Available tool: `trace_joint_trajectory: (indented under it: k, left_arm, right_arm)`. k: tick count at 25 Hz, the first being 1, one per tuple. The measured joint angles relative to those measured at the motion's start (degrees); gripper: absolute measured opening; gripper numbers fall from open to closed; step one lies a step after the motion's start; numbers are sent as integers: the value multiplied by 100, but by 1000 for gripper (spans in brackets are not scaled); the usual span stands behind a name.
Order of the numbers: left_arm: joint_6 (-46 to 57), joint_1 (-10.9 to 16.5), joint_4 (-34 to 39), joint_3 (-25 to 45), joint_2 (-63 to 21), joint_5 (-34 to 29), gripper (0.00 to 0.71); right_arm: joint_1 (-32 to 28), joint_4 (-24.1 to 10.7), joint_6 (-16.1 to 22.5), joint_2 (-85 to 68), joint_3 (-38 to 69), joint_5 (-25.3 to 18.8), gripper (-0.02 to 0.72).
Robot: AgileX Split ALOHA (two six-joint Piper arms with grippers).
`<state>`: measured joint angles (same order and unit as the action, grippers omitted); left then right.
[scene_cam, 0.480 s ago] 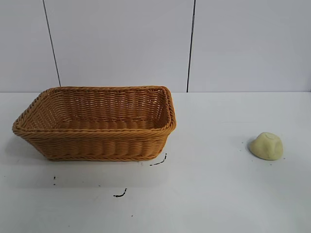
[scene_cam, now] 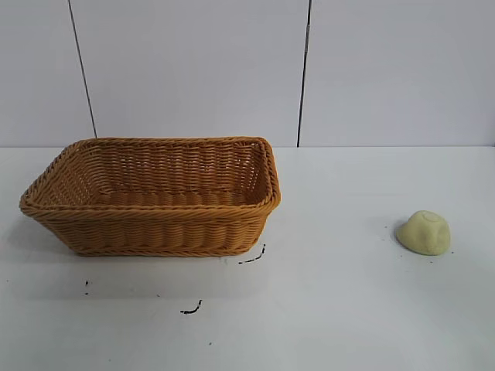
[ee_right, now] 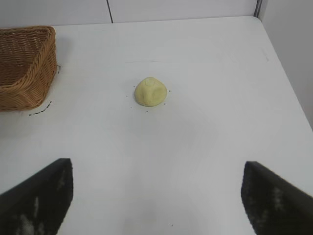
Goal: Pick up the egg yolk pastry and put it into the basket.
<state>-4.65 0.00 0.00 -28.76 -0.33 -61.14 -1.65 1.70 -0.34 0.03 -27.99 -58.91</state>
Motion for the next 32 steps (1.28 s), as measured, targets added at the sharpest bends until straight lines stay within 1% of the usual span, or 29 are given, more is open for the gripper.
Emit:
trace_joint_trajectory:
  k: [3, 8, 12, 18, 23, 26, 27, 32]
  left_arm:
    - [0, 0, 0, 0, 0, 0, 697]
    - [0, 0, 0, 0, 0, 0, 697]
    - [0, 0, 0, 0, 0, 0, 697]
    - [0, 0, 0, 0, 0, 0, 697]
    - [0, 0, 0, 0, 0, 0, 697]
    - [0, 0, 0, 0, 0, 0, 697]
    - [0, 0, 0, 0, 0, 0, 697]
    - [0, 0, 0, 0, 0, 0, 697]
  right_arm:
    - [0, 24, 0, 451, -127, -40, 689]
    - [0, 117, 0, 2157, -860, -57, 692]
    - [0, 235, -16, 3842, -1738, -182, 695]
    - [0, 240, -61, 6281, -3137, -193, 695]
    - [0, 240, -70, 8025, -4236, -193, 695]
    - [0, 240, -144, 8966, -4811, -234, 695]
    - [0, 240, -144, 8966, -4811, -234, 695]
    - [0, 240, -413, 10333, -5577, -272, 695]
